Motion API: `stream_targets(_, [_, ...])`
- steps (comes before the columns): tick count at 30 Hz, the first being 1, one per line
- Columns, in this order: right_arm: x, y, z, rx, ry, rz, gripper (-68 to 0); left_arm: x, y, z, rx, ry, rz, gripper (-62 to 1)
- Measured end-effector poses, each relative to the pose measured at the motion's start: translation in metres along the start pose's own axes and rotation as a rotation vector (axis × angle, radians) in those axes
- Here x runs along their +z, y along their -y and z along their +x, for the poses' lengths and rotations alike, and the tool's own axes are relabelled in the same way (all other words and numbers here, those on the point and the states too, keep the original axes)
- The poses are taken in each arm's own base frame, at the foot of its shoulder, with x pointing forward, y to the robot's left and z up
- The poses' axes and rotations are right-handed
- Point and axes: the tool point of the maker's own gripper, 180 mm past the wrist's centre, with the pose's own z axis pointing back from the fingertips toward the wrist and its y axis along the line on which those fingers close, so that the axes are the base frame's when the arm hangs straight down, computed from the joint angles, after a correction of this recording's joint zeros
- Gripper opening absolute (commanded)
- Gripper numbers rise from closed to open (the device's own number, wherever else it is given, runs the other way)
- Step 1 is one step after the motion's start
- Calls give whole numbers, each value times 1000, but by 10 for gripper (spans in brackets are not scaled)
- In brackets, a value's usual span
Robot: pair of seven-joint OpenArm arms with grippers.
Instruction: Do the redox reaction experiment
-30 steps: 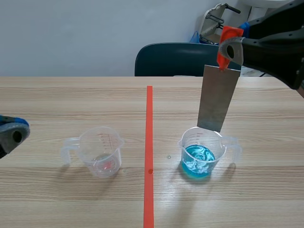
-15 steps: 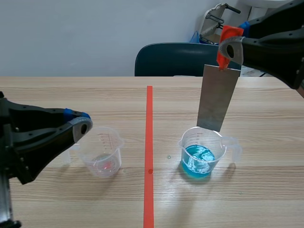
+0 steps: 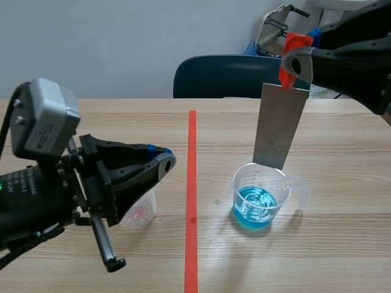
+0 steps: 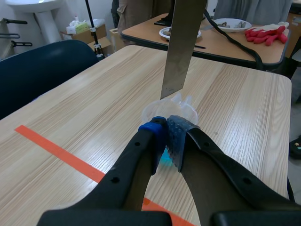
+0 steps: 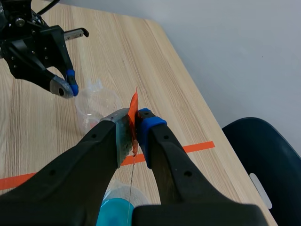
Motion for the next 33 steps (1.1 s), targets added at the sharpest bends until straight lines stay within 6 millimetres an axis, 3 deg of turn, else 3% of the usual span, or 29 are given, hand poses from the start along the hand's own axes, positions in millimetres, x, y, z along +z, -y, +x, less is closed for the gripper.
stream_targets(10, [0, 0, 0, 0, 0, 0, -667, -27, 9, -1, 41, 26, -17, -594])
stream_targets(20, [0, 0, 0, 0, 0, 0, -667, -55, -1, -10, 33, 26, 4, -594])
stream_targets(33, [0, 0, 1, 0, 4, 0, -667, -63, 6, -12, 43, 33, -5, -594])
